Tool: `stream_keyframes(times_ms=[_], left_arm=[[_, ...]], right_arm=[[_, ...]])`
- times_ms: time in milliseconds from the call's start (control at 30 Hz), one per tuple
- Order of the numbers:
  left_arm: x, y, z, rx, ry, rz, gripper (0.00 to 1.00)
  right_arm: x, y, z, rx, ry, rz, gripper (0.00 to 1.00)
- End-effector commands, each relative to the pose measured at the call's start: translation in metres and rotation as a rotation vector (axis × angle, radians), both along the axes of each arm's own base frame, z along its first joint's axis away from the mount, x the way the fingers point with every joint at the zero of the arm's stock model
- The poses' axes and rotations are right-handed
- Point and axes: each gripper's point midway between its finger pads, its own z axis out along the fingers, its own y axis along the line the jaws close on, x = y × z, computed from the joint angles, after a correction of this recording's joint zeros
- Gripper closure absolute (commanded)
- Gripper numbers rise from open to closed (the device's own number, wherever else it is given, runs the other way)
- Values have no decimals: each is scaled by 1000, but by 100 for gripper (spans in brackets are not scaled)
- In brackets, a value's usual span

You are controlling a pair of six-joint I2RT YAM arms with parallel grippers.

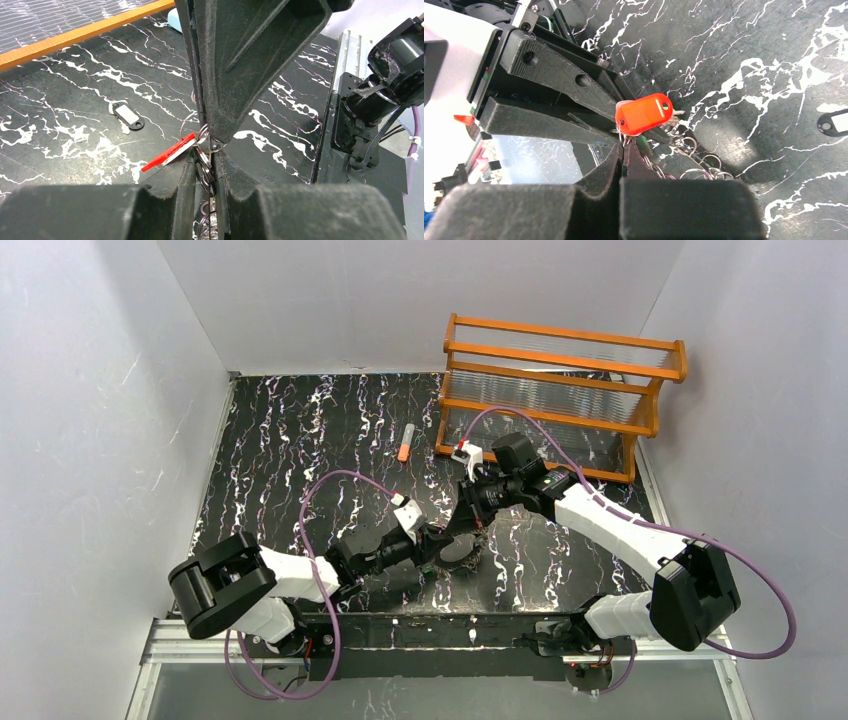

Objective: Remove the keys from the keyring

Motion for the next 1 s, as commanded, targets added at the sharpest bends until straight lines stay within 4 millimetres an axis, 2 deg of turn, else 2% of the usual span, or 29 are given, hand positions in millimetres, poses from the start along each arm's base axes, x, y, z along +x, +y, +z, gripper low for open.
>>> stream_keyframes(times_ms=[0,167,300,533,767,833,967], left_arm=[[13,8,34,-100,-60,62,94],[12,16,41,-100,-91,45,59],[12,25,50,-67,-150,40,50],[10,24,64,-11,-213,5,45],[15,10,72,-22,-191,-42,46],[18,7,73,-25,-184,-60,49],[20,1,71,-28,-152,-117,61]], right_arm=[[-5,-7,6,-18,-75,43,99],[8,-11,14,-46,-217,80,99],[16,-14,21,-76,-317,142,99],[28,-20,34,-121,-438,190,99],[21,-19,36,-92,-454,232,99],[19,-19,36,-82,-458,244,99],[17,-18,36,-65,-465,258,99]])
